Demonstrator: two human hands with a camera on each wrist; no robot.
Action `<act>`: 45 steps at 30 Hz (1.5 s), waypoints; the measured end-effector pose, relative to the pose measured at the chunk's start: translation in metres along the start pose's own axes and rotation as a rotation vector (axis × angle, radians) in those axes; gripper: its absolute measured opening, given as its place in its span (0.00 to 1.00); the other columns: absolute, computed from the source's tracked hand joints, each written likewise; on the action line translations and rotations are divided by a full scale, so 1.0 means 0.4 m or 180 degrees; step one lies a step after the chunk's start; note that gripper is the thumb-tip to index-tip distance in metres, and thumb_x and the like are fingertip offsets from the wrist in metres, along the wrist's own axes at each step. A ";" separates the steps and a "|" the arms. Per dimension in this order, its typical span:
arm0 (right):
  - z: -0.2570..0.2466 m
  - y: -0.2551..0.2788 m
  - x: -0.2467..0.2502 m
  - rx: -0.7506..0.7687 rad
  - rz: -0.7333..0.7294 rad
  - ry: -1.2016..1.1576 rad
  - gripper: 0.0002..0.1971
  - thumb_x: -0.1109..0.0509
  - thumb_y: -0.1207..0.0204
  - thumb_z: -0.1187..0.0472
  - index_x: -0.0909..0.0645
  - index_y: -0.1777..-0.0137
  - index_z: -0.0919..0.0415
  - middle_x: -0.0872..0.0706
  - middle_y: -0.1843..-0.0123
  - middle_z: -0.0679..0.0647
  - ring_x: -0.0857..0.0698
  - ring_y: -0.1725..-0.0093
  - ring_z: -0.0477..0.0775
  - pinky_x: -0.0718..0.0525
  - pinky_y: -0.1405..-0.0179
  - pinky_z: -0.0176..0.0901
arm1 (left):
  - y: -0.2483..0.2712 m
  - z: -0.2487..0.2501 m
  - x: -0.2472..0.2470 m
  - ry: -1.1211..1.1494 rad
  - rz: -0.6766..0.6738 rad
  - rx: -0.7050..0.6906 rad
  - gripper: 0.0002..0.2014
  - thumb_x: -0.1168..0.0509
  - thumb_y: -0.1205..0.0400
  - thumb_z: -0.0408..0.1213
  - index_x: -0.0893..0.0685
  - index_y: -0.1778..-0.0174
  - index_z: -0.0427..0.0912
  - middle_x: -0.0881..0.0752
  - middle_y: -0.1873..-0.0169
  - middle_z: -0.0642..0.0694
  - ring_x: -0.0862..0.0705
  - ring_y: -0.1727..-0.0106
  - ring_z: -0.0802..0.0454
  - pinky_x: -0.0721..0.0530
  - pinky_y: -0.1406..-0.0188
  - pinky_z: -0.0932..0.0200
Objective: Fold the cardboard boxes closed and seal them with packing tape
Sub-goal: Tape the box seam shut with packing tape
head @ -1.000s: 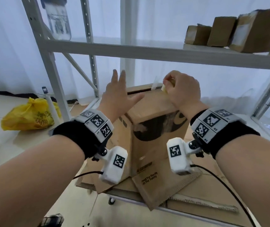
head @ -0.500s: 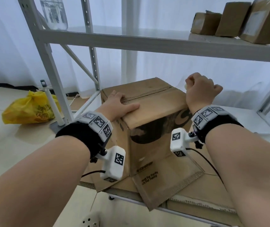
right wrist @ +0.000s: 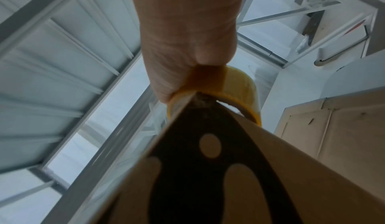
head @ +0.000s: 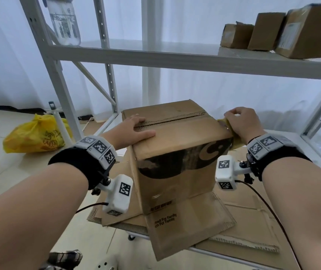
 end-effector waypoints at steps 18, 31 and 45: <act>-0.306 0.154 0.024 0.1022 0.0034 0.0648 0.07 0.35 0.22 0.50 0.16 0.53 0.46 0.15 0.50 0.46 0.21 0.49 0.49 0.28 0.54 0.43 | 0.038 0.015 0.002 -0.0243 0.0103 -0.0277 0.35 0.35 0.24 0.63 0.28 0.23 0.49 0.32 0.24 0.53 0.33 0.24 0.55 0.40 0.26 0.58; -0.523 0.154 -0.215 0.1678 -0.1575 0.1144 0.09 0.31 0.23 0.44 0.16 0.60 0.46 0.18 0.51 0.43 0.18 0.45 0.49 0.19 0.42 0.52 | 0.032 -0.026 0.016 0.0632 0.0011 -0.0586 0.25 0.29 0.24 0.54 0.19 0.32 0.51 0.26 0.34 0.58 0.25 0.34 0.61 0.29 0.29 0.60; -0.619 0.209 -0.393 0.1933 -0.1945 0.2744 0.12 0.30 0.24 0.47 0.13 0.55 0.56 0.12 0.61 0.49 0.15 0.60 0.50 0.23 0.63 0.41 | 0.044 -0.115 0.003 0.1926 0.0277 -0.0701 0.13 0.28 0.24 0.50 0.19 0.44 0.60 0.21 0.36 0.58 0.21 0.36 0.57 0.21 0.33 0.49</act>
Point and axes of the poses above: each hand's wrist, its own y-axis away from the middle knuckle, its own x-axis out of the back of the hand, z = x × y, the point moved 9 cm from there along -y, towards the middle knuckle
